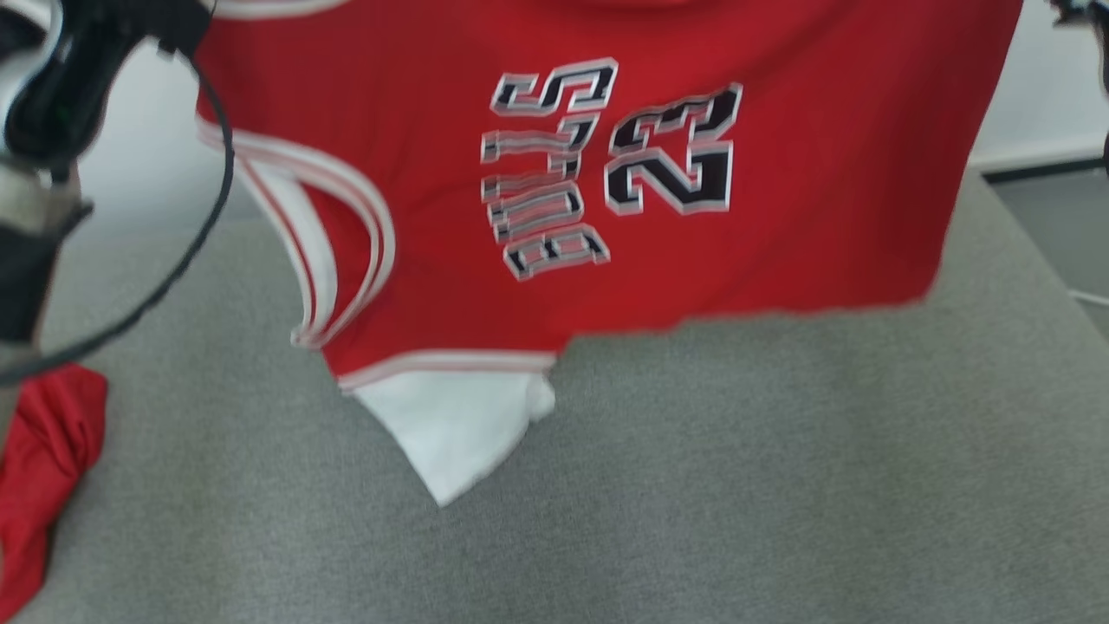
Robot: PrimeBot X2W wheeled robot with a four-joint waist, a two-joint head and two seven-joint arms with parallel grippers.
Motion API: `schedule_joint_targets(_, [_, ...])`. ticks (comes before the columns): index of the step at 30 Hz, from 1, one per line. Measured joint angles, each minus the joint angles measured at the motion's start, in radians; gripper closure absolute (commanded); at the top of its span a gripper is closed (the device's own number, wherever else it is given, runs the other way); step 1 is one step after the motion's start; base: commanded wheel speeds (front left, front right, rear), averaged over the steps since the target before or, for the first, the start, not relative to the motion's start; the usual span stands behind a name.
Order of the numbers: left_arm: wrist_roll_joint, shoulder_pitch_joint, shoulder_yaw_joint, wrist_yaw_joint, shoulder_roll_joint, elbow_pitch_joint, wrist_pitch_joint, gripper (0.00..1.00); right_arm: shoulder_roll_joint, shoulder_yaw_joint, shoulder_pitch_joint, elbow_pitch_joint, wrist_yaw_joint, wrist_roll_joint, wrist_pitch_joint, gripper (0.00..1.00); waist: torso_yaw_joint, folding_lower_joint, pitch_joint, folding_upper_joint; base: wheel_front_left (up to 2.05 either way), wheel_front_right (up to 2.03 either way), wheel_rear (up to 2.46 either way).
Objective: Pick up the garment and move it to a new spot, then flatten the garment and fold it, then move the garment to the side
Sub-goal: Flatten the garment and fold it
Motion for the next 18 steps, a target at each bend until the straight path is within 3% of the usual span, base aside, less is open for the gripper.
schedule_joint_targets(4, [0.093, -0.186, -0.071, 0.0, -0.017, 0.15, -0.126, 1.0, 0.073, -0.01, -0.154, 0.141, 0.0, -0.077, -0.031, 1.0, 0.008, 0.0002, 0.089, 0.0, 0.0, 0.0, 0.0])
schedule_joint_targets(8, [0.212, -0.368, -0.109, 0.0, -0.021, 0.343, -0.309, 1.0, 0.155, -0.035, -0.295, 0.271, 0.0, -0.169, -0.187, 1.0, 0.017, 0.0003, 0.19, 0.0001, 0.0, 0.0, 0.0])
schedule_joint_targets(11, [0.299, -0.497, -0.098, 0.01, -0.032, 0.395, -0.345, 1.0, 0.188, -0.088, -0.393, 0.325, 0.0, -0.228, -0.246, 1.0, 0.02, 0.0006, 0.264, 0.0004, 0.0, 0.0, 0.0])
schedule_joint_targets(15, [0.421, -0.604, 0.007, 0.01, -0.042, 0.186, -0.348, 1.0, 0.171, -0.205, -0.486, 0.235, 0.0, -0.335, -0.252, 1.0, 0.021, 0.0, 0.368, 0.0, 0.0, 0.0, 0.0])
schedule_joint_targets(16, [0.439, -0.579, 0.07, 0.009, -0.051, 0.084, -0.35, 1.0, 0.159, -0.271, -0.472, 0.169, 0.0, -0.391, -0.255, 1.0, 0.023, -0.0003, 0.422, -0.0001, 0.0, 0.0, 0.0])
schedule_joint_targets(18, [0.444, -0.491, 0.105, 0.004, -0.065, 0.03, -0.351, 1.0, 0.163, -0.311, -0.405, 0.121, 0.0, -0.43, -0.255, 1.0, 0.026, 0.0, 0.475, 0.0, 0.0, 0.0, 0.0])
